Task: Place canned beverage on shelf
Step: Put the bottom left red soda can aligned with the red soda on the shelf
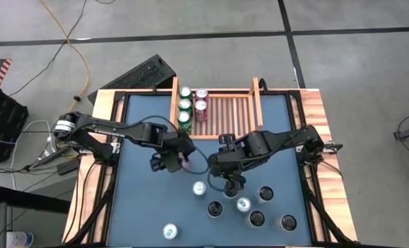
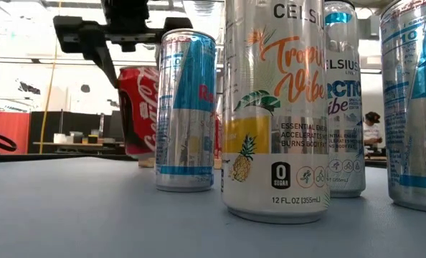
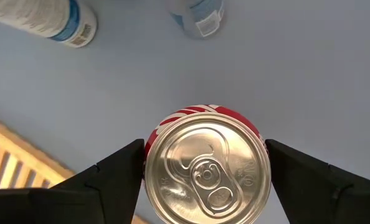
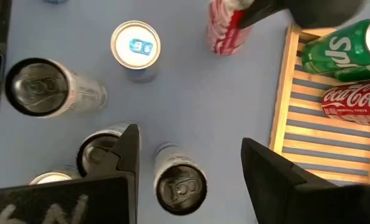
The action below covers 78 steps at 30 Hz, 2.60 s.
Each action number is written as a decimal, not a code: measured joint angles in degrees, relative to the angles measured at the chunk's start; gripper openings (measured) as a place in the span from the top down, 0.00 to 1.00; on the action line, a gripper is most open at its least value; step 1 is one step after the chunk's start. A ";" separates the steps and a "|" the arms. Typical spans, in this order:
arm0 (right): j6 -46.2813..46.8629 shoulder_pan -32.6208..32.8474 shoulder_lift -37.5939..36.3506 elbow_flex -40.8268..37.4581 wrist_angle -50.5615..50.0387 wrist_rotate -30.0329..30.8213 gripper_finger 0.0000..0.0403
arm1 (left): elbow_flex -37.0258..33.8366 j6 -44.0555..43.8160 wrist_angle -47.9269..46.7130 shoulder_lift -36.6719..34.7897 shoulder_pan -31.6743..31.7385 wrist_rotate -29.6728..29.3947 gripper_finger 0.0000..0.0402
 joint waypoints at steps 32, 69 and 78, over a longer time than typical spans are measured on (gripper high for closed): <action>-1.05 -2.47 -0.22 -0.02 0.02 -5.16 0.50 | 1.10 -4.23 0.57 4.91 -0.23 -1.99 0.16; -48.94 -14.41 12.83 -0.09 25.53 -16.79 0.44 | 14.89 -72.61 -15.63 -14.31 -41.04 -40.73 0.15; -60.40 -14.22 16.44 -0.09 26.24 -15.00 0.44 | 14.89 -79.38 -15.66 -13.54 -43.66 -44.18 0.15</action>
